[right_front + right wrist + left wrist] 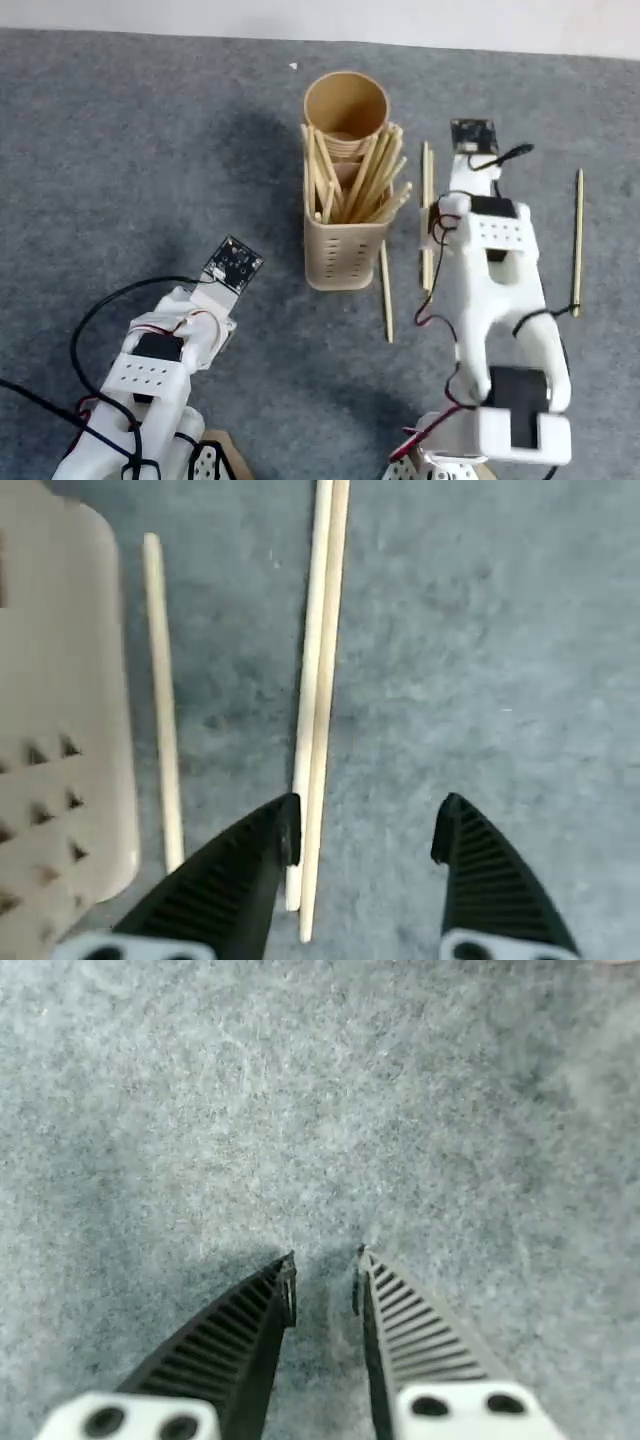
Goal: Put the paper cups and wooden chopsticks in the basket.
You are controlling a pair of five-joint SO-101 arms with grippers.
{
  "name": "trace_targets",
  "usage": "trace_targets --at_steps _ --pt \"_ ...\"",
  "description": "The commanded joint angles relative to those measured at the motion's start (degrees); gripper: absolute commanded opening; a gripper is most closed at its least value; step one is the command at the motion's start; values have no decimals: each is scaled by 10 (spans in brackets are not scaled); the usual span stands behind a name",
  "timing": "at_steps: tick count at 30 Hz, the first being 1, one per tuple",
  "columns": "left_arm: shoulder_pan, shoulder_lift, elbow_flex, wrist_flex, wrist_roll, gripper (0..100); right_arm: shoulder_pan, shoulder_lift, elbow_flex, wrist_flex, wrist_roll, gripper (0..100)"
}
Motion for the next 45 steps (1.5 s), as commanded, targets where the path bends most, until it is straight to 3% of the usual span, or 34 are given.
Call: trace_targets --at_steps 1,7,14,16,19,21,27,35,40,45 --pt "5 -7 -1 -4 -4 130 -18 27 1 -30 17 224" --pt "5 -7 -1 -4 -4 130 -52 78 0 -50 25 224" --pt "5 -7 -1 -4 -4 130 -13 141 -2 -81 26 219" --pt "5 -7 -1 -4 -4 130 -6 148 -2 -80 26 179" --pt "5 -7 -1 -4 -4 130 -1 145 -2 -78 25 7" --pt "5 -7 -1 -4 -4 130 -1 135 -2 -78 24 19" --pt "5 -7 -1 -4 -4 130 0 -27 -1 -43 -6 5" --pt "6 -7 -1 -5 -4 130 -29 -443 -2 -46 -64 5" --pt "6 -7 -1 -6 -4 130 -121 -594 3 -158 -69 5" --pt "6 -7 -1 -6 -4 130 -214 -583 12 -212 -69 5"
